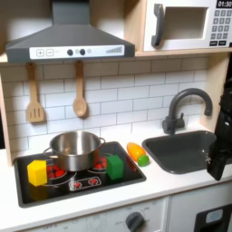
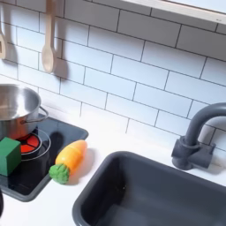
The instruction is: Reach green block
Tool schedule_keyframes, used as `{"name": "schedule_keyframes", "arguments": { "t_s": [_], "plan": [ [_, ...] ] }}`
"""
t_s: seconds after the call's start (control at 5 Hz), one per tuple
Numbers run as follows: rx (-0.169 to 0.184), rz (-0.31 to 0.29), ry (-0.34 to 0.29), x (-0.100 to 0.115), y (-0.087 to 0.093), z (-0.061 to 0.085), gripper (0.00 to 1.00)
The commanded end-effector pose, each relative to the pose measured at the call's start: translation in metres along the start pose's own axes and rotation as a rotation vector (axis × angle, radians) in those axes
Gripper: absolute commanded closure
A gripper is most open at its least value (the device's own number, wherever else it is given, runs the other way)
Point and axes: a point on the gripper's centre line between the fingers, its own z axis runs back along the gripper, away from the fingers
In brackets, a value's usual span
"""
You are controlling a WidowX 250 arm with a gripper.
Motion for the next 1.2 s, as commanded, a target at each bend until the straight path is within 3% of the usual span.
{"name": "schedule_keyframes", "arguments": {
  "t_s": [0.0, 0.4, 1.0],
  "plan": [
    [-0.001, 0.0, 0.002, 0.0, 0.0, 0.0, 0.0],
    [0.037, -0.026, -0.016, 0.014, 0.021, 0.003, 0.0],
    [0.066, 0.013, -0.045, 0.083, 0.052, -0.004, 0.0]
  ]
}}
